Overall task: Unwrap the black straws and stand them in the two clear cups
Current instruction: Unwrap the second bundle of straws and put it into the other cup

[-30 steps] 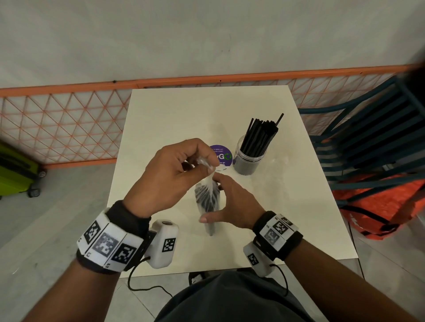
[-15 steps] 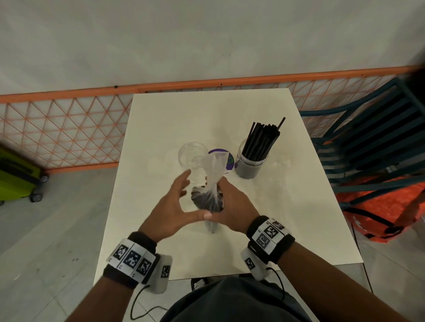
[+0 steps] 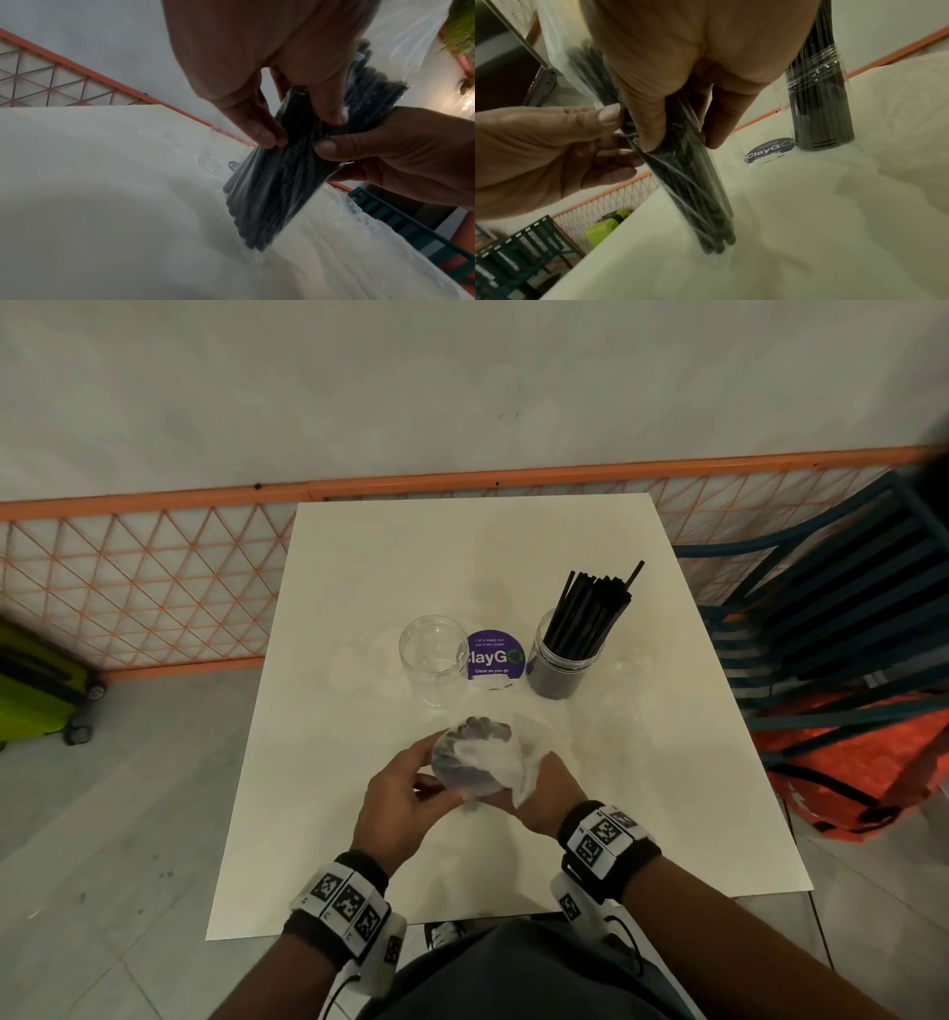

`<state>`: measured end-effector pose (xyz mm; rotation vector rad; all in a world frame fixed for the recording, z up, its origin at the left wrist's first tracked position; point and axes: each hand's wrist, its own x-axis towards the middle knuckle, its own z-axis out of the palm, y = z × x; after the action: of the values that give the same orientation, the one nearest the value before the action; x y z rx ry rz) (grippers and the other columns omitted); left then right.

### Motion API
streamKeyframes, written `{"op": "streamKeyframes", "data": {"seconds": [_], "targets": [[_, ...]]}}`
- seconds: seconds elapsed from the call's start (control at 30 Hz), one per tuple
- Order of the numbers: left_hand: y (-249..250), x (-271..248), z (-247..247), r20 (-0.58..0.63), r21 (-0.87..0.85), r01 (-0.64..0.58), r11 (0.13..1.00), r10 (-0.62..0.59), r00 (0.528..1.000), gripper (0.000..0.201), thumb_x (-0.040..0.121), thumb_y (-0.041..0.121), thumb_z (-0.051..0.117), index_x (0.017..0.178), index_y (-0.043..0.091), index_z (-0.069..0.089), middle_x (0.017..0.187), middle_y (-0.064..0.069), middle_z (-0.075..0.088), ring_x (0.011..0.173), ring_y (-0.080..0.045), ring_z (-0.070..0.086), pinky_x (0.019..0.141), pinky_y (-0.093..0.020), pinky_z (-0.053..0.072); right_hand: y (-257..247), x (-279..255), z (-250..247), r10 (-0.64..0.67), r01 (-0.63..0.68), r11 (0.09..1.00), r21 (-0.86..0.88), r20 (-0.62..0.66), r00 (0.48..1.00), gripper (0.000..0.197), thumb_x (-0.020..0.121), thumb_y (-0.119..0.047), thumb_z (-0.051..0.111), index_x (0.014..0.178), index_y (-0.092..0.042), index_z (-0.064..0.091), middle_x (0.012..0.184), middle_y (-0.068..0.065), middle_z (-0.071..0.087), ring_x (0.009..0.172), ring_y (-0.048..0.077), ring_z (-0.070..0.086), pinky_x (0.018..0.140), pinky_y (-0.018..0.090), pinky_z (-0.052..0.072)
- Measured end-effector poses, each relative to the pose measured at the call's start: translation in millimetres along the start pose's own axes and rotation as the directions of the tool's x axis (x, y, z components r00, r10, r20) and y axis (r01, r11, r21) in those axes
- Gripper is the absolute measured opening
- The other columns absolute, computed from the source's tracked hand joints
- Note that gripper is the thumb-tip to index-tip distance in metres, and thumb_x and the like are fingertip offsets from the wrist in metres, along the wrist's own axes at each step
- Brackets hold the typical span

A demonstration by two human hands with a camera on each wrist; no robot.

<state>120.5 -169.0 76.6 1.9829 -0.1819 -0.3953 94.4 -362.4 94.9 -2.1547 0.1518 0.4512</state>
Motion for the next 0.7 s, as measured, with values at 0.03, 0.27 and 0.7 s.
{"op": "streamKeyframes", "data": {"seconds": [0.03,0.27,0.7], "targets": [[-3,2,0,0.034,0.064,0.019,0.998,-0.022,0.999,0.047,0.075,0.031,0.086,0.117,0.036,0.065,0.108,0.008,0.075,0.08,-0.002,0.072,0.072,-0.015,0.056,5,4,3,-0.006,0.007,0.999,-0.039,0.014,1.0,0.076,0.072,-0.056,0.07,0.136,-0.02,0.05,0.129,-0.002,0.061,0.119,0.022,0.058,0.103,0.033,0.043],[-8,6,10,0.189,0.278,0.057,0.959,-0.112,0.976,0.084,0.069,0.049,0.086,0.141,0.033,0.046,0.137,0.01,0.057,0.121,-0.005,0.058,0.103,-0.028,0.049,6,17,11,0.103,-0.05,0.944,-0.327,0.147,0.984,0.05,0.088,-0.037,0.067,0.131,-0.015,0.054,0.128,0.007,0.062,0.117,0.028,0.057,0.088,0.025,0.037],[-10,15,12,0.217,0.064,0.005,0.998,-0.019,0.976,0.078,0.067,0.068,0.07,0.133,0.029,0.054,0.12,0.023,0.061,0.115,0.005,0.061,0.09,-0.005,0.043,7,11,7,0.036,-0.022,0.992,-0.121,0.113,0.993,0.067,0.081,-0.041,0.074,0.139,-0.029,0.041,0.127,-0.009,0.061,0.106,0.014,0.059,0.086,0.023,0.039]]}}
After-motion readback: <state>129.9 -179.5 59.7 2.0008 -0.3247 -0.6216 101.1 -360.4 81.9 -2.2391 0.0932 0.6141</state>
